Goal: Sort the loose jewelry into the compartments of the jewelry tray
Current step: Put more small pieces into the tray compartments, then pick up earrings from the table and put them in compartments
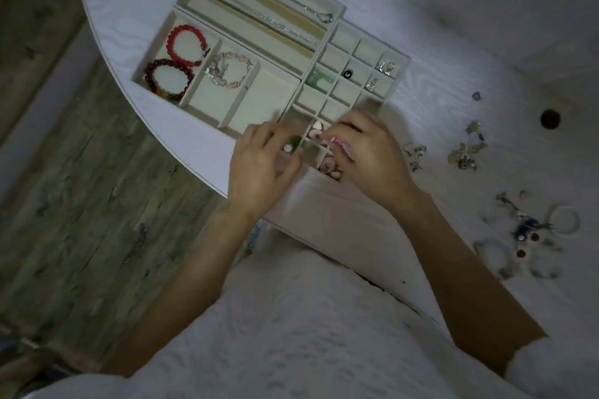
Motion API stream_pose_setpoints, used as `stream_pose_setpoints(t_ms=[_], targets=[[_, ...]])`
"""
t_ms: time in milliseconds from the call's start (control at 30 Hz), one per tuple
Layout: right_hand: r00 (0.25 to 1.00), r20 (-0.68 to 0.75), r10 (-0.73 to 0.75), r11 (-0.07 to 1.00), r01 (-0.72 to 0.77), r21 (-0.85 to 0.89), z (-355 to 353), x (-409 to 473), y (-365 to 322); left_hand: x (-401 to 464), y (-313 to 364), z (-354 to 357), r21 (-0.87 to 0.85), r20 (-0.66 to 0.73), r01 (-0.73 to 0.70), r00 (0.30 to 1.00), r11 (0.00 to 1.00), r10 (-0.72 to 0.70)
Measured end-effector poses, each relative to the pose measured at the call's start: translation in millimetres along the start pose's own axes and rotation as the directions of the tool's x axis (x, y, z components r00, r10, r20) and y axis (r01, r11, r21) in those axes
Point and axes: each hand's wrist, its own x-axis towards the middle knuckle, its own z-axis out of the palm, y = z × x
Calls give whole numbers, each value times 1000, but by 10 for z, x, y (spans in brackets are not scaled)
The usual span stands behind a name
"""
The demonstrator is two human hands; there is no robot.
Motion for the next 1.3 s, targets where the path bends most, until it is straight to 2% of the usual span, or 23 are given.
stream_pose_setpoints(t_ms=[133, 233, 400, 500, 733, 833, 933, 1167, 1300], targets=[[953, -183, 241, 966, -254, -53, -228, -563, 394, 148, 434, 96, -226, 114, -64, 989, 972, 92], [880, -215, 423, 894, -444, -59, -254, -947, 832, 220, 800, 422, -252, 265, -100, 950, 963, 168], [961, -10, 275, 950, -273, -148, -157, -1116, 1245, 268, 1133, 1023, -3, 400, -265, 884, 964, 244], [957, -28, 288, 947, -290, -141, -209, -1175, 1348, 180, 1168, 1126, 86, 470, -260, 862, 962, 191], [957, -148, 250, 968, -249, 26, -253, -1006, 1436, -56, 1076, 1123, 24, 387, -175, 910, 984, 153], [974, -98, 203, 979, -205, -16, -267, -848, 1384, -112, 1068, 1154, -6, 356, -118, 928, 993, 113], [969, 3, 247, 966, -246, -79, -329, -805, 1375, -101, 1094, 1184, -11, 304, -102, 947, 995, 100], [966, 18, 259, 963, -257, -84, -489, -910, 1686, 66, 1140, 1242, 29, 129, -32, 991, 999, 28], [986, 33, 163, 986, -161, -38, -508, -897, 1717, 272, 1194, 1341, 83, 197, -123, 975, 989, 105]])
